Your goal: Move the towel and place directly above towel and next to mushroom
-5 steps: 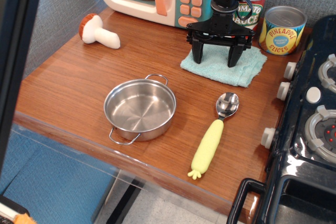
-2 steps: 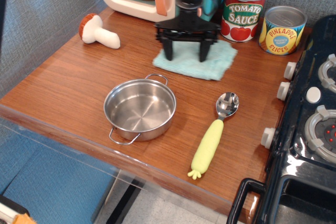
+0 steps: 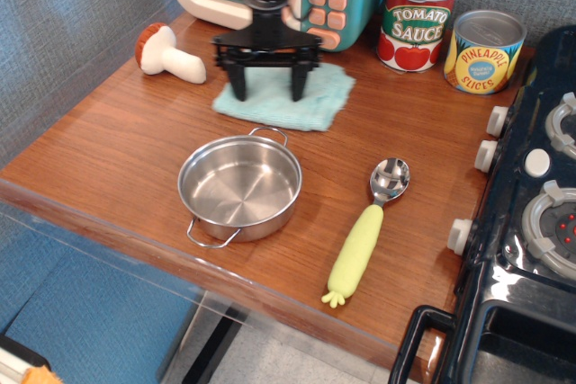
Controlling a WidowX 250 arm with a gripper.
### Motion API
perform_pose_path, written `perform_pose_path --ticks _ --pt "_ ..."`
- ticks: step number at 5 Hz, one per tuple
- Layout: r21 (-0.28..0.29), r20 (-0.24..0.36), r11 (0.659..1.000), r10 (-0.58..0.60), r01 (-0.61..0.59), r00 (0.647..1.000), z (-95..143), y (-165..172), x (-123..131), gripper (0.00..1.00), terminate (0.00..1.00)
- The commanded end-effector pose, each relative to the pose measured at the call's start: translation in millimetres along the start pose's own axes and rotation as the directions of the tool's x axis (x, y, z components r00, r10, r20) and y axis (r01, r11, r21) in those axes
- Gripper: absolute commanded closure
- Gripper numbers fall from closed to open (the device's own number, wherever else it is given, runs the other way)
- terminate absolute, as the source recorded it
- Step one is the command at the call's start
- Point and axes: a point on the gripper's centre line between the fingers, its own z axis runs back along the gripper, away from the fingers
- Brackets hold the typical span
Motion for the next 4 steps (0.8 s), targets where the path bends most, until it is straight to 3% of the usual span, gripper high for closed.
perform_pose_path --ticks 1,2,3,4 --pt "-0.039 -0.024 0.998 -0.040 0.039 0.999 -4 11 -16 0.00 0.00" --pt "-0.109 0.038 0.986 -0.122 0.126 0.992 22 -12 -18 0.00 0.00" --pt "-0.137 0.124 0.973 -0.170 0.187 0.978 60 -21 -10 0.00 0.00" --pt "-0.141 0.121 0.966 -0.199 0.216 0.972 67 -21 -11 0.00 0.00"
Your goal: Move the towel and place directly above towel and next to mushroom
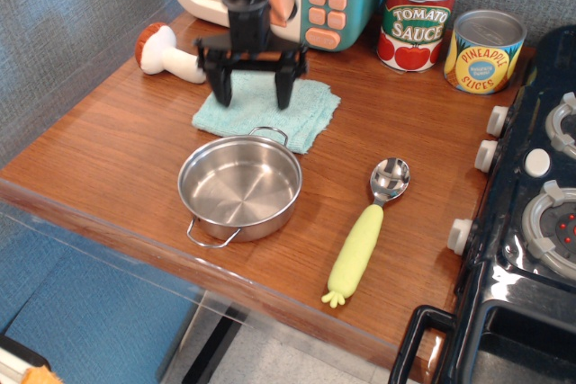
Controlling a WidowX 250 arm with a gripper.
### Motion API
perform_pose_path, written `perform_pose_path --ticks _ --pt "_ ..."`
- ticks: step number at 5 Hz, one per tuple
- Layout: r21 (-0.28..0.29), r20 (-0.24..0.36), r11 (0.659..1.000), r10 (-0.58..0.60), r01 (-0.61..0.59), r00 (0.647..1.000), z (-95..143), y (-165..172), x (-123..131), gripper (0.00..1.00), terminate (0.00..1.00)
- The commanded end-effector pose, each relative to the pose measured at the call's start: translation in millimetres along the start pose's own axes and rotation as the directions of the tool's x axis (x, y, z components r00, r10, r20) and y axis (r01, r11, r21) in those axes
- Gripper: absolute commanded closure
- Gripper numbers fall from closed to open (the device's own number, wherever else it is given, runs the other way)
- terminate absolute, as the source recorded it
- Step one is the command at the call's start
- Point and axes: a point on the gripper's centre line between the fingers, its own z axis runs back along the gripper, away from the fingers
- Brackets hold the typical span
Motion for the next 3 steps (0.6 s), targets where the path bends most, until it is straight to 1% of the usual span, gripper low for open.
perform_pose_path --ticks 1,2,3 --pt "0.013 0.081 0.998 -0.057 0.056 0.995 35.0 -2.6 9.0 0.00 0.00" --pt "0.013 0.081 0.998 -0.057 0.056 0.995 35.0 -2.6 9.0 0.00 0.00" --pt "0.013 0.081 0.998 -0.057 0.056 0.995 35.0 -2.6 9.0 0.00 1.00"
